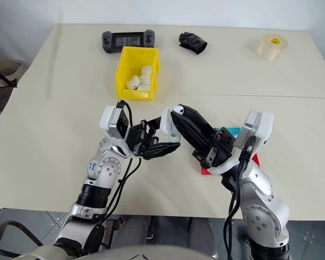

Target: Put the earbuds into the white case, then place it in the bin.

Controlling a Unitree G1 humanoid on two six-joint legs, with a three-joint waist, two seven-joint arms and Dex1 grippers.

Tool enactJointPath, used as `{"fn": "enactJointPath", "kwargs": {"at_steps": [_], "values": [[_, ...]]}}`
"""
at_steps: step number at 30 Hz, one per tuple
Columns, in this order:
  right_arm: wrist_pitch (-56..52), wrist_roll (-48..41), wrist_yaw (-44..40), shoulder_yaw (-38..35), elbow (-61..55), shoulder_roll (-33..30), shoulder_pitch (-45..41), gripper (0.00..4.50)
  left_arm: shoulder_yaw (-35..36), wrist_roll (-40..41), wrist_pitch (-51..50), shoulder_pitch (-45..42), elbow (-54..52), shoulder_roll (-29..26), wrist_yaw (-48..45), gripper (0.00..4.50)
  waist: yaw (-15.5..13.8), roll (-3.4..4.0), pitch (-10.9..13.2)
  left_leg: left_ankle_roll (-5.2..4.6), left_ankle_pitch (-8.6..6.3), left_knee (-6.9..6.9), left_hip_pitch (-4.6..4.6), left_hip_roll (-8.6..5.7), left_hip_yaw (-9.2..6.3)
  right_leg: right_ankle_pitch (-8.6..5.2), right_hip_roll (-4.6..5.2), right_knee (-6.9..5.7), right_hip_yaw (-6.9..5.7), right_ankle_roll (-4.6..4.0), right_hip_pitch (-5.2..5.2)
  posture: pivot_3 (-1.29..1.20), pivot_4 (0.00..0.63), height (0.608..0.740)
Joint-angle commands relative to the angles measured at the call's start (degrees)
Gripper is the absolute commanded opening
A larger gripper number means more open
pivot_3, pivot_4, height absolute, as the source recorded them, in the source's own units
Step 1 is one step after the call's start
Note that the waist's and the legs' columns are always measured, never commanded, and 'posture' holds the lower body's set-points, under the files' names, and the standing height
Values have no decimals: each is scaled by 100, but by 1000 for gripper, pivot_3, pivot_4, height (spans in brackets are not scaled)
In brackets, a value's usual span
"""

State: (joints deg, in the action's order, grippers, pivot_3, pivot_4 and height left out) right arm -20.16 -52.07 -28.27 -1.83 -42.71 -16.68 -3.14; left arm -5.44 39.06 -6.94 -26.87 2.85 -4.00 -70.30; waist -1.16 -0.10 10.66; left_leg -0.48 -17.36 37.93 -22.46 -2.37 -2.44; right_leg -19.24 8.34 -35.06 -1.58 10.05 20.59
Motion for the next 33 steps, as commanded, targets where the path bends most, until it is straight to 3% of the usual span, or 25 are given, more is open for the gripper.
{"fn": "enactJointPath", "kwargs": {"at_steps": [1, 7, 18, 33], "values": [[201, 202, -177, 172, -81, 18, -23, 926, 4, 43, 4, -128, -144, 12, -50, 2795, 3, 0, 0, 0, 0, 0, 0, 0, 0, 0, 0, 0, 0, 0, 0, 0, 150, 740], [456, 712, -528, 341, 97, -139, 147, 926, 36, 62, -7, -188, -150, 52, -6, 2795, -1, 0, 0, 0, 0, -1, 0, -2, 0, 0, 0, 1, 0, 0, 1, 0, 150, 740], [569, 500, -867, -97, 95, -686, 505, 926, 199, 74, 37, -301, -114, 130, 110, 2795, -5, 0, 0, 0, 0, -3, 0, -1, 1, 0, 0, 7, 0, 0, -2, 0, 150, 740], [469, 230, -802, -153, 242, -637, -65, 926, 42, -1, -23, -74, -309, -85, -182, 2795, -6, 0, 0, 0, 0, -3, 0, 4, -1, 0, 1, 13, 0, 0, -1, 0, 150, 740]]}}
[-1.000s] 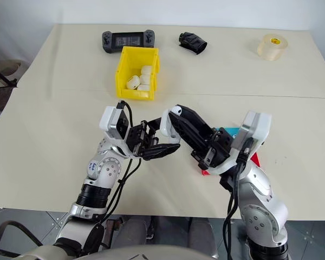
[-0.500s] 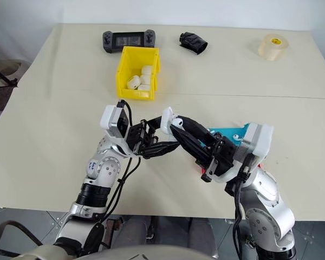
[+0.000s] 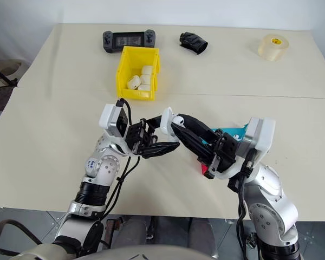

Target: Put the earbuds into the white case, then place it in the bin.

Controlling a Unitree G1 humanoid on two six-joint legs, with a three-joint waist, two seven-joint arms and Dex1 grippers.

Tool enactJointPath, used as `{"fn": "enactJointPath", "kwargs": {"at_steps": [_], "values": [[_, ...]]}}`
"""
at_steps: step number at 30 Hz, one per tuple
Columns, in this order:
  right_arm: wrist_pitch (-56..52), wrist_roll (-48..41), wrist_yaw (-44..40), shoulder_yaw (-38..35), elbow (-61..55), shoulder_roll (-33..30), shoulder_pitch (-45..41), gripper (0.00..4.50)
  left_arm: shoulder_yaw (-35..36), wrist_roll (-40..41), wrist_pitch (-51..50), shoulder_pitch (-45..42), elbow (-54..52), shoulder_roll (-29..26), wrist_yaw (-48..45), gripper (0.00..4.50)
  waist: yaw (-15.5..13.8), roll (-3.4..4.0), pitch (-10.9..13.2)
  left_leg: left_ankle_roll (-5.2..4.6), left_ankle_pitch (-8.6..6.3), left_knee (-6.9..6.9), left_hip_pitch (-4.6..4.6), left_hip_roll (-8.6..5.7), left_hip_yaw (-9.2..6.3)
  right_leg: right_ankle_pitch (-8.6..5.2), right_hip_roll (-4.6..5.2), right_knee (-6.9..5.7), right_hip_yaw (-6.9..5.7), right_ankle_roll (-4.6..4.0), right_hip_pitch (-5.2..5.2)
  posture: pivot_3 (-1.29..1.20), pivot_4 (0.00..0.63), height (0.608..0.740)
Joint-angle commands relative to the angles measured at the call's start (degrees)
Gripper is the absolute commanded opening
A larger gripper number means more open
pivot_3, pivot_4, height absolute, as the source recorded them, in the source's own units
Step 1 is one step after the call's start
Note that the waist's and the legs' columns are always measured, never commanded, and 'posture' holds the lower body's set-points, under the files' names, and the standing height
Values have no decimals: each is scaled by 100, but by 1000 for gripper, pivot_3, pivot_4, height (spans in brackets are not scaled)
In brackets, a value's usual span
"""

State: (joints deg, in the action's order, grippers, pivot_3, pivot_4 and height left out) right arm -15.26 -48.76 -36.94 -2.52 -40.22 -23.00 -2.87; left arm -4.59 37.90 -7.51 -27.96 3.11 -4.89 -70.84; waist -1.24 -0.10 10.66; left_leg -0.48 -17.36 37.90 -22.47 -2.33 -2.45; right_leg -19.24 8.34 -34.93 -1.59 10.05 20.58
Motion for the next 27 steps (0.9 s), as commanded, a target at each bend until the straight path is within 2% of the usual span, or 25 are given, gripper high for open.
{"fn": "enactJointPath", "kwargs": {"at_steps": [1, 9, 18, 27], "values": [[-46, -156, 82, -120, -9, -18, -150, 926, -48, 110, 38, 49, -336, -7, -134, 2795, 1, 0, 0, 0, 0, 0, 0, 0, 0, 0, 0, 0, 0, 0, 0, 0, 150, 740], [-101, -223, 136, -192, 136, 1, -528, 926, -100, 129, -38, 143, -414, -49, -177, 2795, 1, 0, 0, 0, 0, -2, 0, 2, -1, 0, 0, 5, 0, 0, 0, 0, 150, 740], [49, 141, -113, 61, 440, 164, -328, 926, -59, 165, -66, 51, -444, 21, -122, 2795, 1, 1, 0, 0, 0, -5, -1, 0, 0, 0, 0, 2, -1, 0, 0, 0, 150, 740], [162, 138, -58, -97, 431, 190, -267, 926, -18, 152, -48, 14, -406, 29, -69, 2795, 3, 1, 0, 0, 0, -5, -1, 0, 0, 0, 0, 2, -1, 0, 0, 0, 150, 740]]}}
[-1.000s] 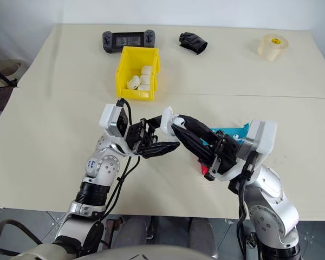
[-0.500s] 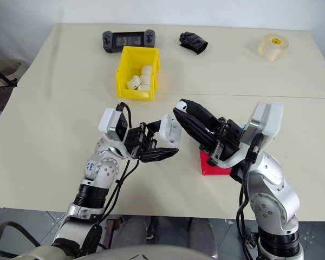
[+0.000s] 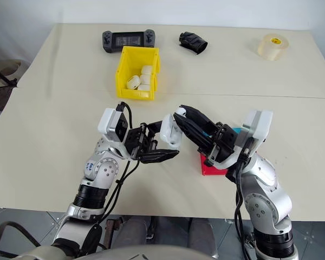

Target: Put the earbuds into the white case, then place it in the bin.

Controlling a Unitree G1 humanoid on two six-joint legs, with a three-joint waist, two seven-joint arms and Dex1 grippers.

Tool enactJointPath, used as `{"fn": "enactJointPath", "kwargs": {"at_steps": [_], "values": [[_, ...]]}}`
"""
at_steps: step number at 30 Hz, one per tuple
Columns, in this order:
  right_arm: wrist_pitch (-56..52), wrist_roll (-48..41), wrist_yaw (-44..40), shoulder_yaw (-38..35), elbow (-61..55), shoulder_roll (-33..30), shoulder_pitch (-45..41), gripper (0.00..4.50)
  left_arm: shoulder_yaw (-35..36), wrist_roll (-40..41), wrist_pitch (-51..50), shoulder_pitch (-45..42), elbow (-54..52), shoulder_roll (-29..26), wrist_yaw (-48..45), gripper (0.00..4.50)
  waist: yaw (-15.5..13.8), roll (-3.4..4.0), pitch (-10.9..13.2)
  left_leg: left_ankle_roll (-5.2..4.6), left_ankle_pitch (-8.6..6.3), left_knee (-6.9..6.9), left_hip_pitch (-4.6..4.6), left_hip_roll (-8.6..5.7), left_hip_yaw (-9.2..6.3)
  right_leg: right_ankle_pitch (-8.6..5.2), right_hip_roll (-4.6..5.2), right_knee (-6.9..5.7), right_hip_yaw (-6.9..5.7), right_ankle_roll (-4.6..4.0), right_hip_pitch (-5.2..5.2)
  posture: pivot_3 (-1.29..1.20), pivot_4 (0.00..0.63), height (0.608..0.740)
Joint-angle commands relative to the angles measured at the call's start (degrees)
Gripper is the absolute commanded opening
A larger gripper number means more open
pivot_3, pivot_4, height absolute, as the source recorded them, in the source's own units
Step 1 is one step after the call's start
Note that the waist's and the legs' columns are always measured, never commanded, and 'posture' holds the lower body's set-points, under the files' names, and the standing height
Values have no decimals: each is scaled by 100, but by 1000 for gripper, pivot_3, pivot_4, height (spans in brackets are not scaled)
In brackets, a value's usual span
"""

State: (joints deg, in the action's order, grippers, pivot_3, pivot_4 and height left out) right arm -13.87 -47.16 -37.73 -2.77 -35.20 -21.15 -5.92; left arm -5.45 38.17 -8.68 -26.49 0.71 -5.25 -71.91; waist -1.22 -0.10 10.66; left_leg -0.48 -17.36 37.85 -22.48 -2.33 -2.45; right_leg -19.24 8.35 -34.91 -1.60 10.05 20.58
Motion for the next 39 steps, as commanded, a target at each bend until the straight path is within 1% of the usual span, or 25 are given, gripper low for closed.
{"fn": "enactJointPath", "kwargs": {"at_steps": [1, 13, 20, 26, 34, 39], "values": [[35, -39, 46, -108, -76, 12, 19, 926, 71, 122, 67, -129, -164, 56, 32, 2795, 0, 0, 0, 0, 0, 0, 0, 0, 0, 0, 0, 0, 0, 0, 0, 0, 150, 740], [49, -103, 263, -106, -221, 89, -223, 926, 104, 102, 31, -154, -137, 13, 15, 2795, 0, 0, 0, 0, 0, -1, 0, 1, 0, 0, 0, 4, 0, 0, 0, 0, 150, 740], [-4, -142, 228, -60, -371, 37, 0, 926, 108, 86, 31, -173, -121, 37, 42, 2795, -1, 0, 0, 0, 0, -2, 0, 0, 0, 0, 0, 3, 0, 0, 0, 0, 150, 740], [47, 5, 115, 47, -415, 8, 257, 926, 120, 87, 42, -216, -85, 67, 67, 2795, 0, 0, 0, 0, 0, -4, 0, 0, 0, 0, 0, 4, 0, 0, 0, 0, 150, 740], [100, 116, 38, 132, -359, -38, 313, 926, 134, 80, 51, -242, -54, 61, 40, 2795, 0, 0, 0, 0, 0, -4, 0, 0, 1, 0, 0, 4, 0, 0, 0, 0, 150, 740], [132, 140, 96, 135, -373, 10, 186, 926, 127, 65, 55, -237, -43, 38, 12, 2795, 0, 0, 0, 0, 0, -4, 0, 0, 1, 0, 0, 5, 0, 0, 0, 0, 150, 740]]}}
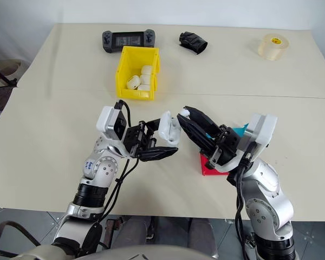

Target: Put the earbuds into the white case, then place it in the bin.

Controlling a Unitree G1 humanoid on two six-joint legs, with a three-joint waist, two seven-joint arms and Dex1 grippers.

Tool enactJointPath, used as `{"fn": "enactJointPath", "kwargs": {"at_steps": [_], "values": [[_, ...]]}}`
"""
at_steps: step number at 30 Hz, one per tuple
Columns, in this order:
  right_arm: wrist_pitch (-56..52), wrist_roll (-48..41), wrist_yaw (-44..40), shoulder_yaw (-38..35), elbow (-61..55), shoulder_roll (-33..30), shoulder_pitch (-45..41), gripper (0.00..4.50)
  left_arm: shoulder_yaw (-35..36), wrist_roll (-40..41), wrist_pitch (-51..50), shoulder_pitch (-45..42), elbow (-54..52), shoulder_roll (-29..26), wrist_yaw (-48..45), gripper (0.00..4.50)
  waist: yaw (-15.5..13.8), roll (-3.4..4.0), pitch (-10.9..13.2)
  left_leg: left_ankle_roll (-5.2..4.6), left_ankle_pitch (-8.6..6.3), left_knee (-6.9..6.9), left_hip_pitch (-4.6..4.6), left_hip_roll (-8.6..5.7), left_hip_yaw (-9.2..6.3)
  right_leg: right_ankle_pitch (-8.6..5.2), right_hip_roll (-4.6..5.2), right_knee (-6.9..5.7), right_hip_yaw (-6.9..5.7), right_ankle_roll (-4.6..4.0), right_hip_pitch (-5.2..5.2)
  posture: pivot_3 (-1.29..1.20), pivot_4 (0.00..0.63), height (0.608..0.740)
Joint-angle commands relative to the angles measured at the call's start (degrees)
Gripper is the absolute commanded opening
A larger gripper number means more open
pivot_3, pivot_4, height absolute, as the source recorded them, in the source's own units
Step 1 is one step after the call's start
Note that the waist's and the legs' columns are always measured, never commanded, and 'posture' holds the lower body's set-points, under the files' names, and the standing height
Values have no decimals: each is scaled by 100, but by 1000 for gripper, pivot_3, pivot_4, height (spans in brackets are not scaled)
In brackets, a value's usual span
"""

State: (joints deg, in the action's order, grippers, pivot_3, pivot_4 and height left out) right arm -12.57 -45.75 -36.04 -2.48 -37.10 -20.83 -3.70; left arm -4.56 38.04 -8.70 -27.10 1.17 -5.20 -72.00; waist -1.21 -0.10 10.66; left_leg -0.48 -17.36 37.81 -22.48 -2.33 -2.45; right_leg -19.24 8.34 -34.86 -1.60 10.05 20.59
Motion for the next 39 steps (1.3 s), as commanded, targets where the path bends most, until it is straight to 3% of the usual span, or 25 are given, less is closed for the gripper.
{"fn": "enactJointPath", "kwargs": {"at_steps": [1, 15, 39], "values": [[8, -2, -52, 96, -184, -6, -71, 926, 35, 76, 56, -173, -89, 31, 15, 2795, -1, 0, 0, 0, 0, 0, 0, 0, 0, 0, 0, 0, 0, 0, 0, 0, 150, 740], [-356, -275, 319, -42, -440, -52, -537, 926, 9, 59, 54, -124, -105, 15, 5, 2795, -2, 0, 0, 0, 0, -7, -1, 1, -2, 0, 1, 1, -1, 0, 0, 0, 150, 740], [-531, -606, 468, -298, -684, -348, -169, 926, 31, 83, 38, -214, -40, 49, 20, 2795, -4, 0, 0, 0, 0, -10, -1, 0, 0, 0, 1, 3, -1, 0, 0, 0, 150, 740]]}}
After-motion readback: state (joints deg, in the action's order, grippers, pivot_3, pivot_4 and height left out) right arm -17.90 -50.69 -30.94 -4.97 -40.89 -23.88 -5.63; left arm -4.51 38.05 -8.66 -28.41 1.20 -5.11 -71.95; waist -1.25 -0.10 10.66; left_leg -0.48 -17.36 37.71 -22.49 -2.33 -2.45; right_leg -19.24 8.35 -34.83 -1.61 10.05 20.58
